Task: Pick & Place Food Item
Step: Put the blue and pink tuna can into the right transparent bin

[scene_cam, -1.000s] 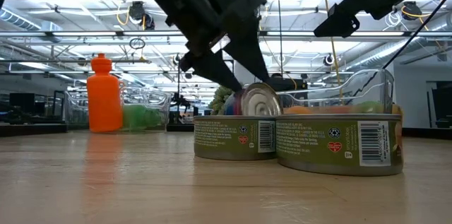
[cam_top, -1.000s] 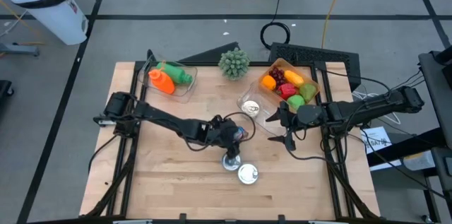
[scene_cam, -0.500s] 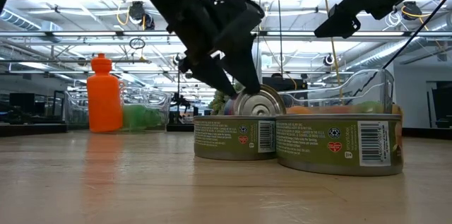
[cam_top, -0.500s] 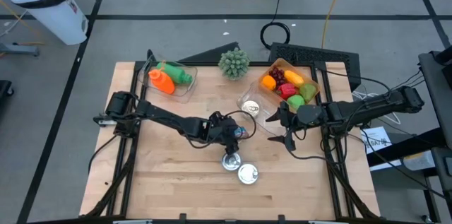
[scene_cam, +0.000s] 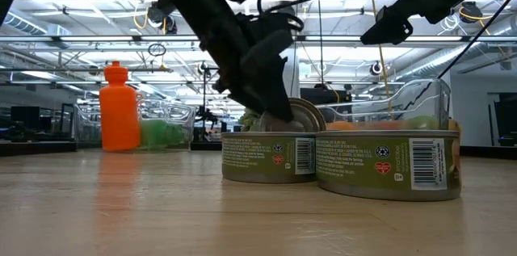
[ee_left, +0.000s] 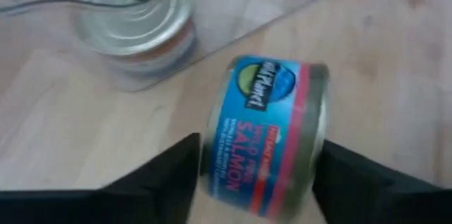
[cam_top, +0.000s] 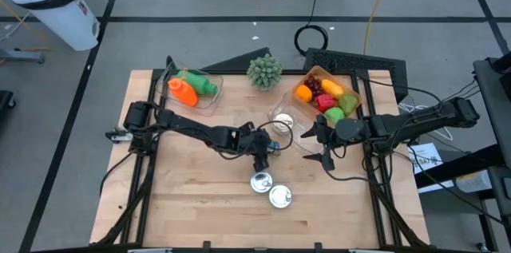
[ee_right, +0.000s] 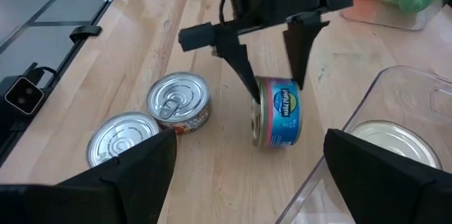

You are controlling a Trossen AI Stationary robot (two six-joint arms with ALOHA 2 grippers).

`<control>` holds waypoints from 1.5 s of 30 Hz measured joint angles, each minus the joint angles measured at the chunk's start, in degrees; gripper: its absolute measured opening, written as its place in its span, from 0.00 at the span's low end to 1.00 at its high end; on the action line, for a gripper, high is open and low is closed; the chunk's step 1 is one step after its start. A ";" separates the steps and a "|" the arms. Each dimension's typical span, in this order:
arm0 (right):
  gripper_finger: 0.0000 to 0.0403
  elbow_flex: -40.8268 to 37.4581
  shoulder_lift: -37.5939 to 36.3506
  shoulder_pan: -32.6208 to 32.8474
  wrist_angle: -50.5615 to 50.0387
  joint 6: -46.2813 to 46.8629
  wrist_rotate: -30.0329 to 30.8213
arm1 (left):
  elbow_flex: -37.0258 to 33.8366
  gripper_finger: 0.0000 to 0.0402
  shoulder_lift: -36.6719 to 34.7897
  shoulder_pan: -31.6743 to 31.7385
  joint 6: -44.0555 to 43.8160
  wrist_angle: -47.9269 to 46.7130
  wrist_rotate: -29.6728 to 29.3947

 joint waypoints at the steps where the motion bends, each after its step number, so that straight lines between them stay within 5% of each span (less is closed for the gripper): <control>1: 0.84 0.00 0.00 0.00 -0.03 -0.03 0.00 | 0.00 0.56 0.00 0.17 0.49 0.15 1.12; 3: 0.84 0.00 0.00 0.00 -0.15 -0.06 0.00 | 0.00 0.48 0.00 0.59 0.64 0.52 3.69; 12: 0.84 0.00 0.01 0.00 -0.32 -0.47 0.00 | -0.13 0.48 -3.63 2.57 -0.72 -1.25 15.01; 23: 0.84 -0.04 0.02 -0.07 0.48 -1.29 2.26 | 0.05 0.48 -20.15 11.06 7.07 6.99 10.65; 30: 0.84 -0.04 -0.02 -0.10 0.73 -2.91 10.59 | 0.00 0.48 -13.93 19.40 1.58 10.30 20.26; 37: 0.84 -0.04 -0.02 -0.11 1.17 -3.92 10.75 | -0.02 0.48 -4.90 21.15 -5.12 18.23 28.99; 45: 0.84 -0.04 -0.02 -0.11 1.02 -3.94 10.73 | -0.02 0.48 -0.33 21.47 -7.18 19.90 27.12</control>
